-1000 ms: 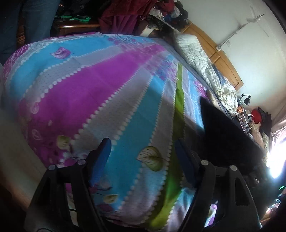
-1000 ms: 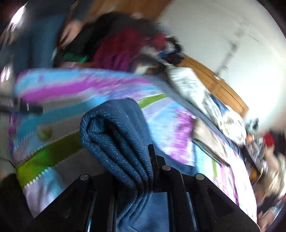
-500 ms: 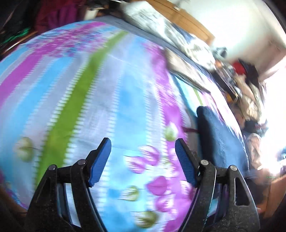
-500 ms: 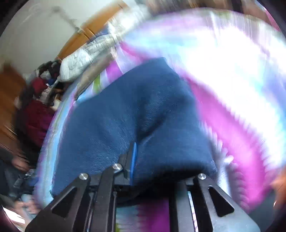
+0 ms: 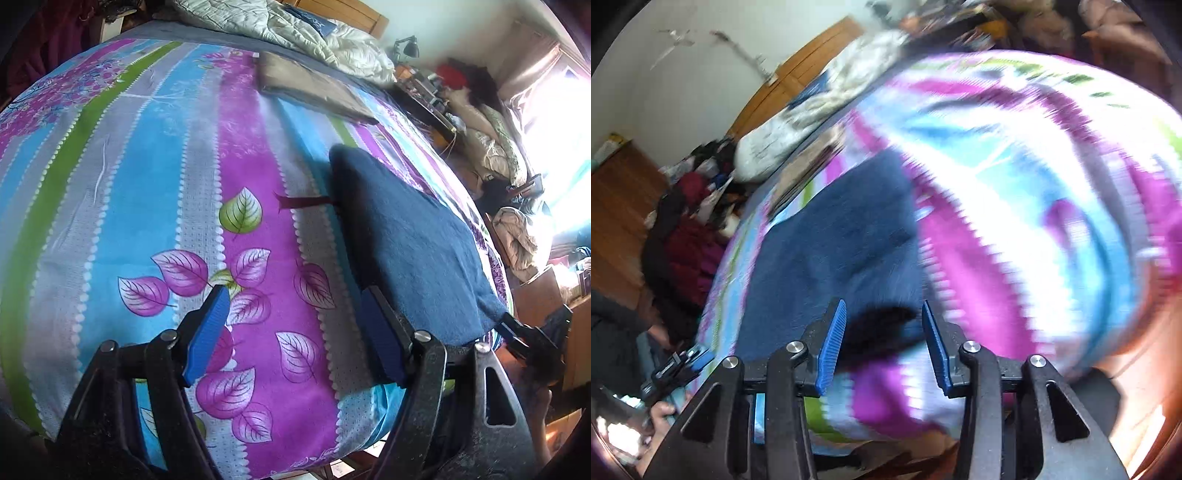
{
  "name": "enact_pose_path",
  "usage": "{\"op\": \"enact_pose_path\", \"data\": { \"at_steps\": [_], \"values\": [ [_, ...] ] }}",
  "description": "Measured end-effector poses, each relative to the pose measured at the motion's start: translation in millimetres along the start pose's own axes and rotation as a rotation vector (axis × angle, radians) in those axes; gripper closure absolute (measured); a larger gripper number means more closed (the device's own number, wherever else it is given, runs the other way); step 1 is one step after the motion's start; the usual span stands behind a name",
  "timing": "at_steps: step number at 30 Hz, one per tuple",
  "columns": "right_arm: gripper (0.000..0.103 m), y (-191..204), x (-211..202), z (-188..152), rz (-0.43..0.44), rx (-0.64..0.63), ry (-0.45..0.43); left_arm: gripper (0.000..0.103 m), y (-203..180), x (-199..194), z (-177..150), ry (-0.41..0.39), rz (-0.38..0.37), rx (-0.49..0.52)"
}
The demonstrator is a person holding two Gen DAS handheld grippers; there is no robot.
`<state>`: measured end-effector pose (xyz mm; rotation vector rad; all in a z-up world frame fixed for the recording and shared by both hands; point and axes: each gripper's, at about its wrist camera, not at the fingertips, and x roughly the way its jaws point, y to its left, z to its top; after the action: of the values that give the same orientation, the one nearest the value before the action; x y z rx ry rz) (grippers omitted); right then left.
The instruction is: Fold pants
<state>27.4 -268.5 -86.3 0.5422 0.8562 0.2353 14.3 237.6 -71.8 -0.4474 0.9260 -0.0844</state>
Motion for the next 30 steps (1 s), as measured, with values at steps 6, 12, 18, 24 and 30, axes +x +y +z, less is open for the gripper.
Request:
{"op": "enact_pose_path", "data": {
  "at_steps": [6, 12, 18, 24, 30],
  "values": [
    [0.058, 53, -22, 16, -0.108, -0.322, -0.075, 0.03, -51, 14, 3, 0.0, -0.126, 0.055],
    [0.091, 86, 49, -4, 0.106, -0.357, 0.069, 0.046, -127, 44, 4, 0.036, -0.3, 0.201],
    [0.103, 40, 43, -5, -0.032, -0.239, 0.056, 0.088, -104, 76, -36, 0.092, -0.234, 0.291],
    [0.097, 99, 37, 44, -0.023, -0.496, -0.043, 0.068, -108, 52, 22, -0.01, -0.155, 0.329],
    [0.084, 82, 143, 115, -0.075, -0.341, 0.032, 0.044, -116, 126, 96, -0.009, -0.166, 0.178]
  ]
}}
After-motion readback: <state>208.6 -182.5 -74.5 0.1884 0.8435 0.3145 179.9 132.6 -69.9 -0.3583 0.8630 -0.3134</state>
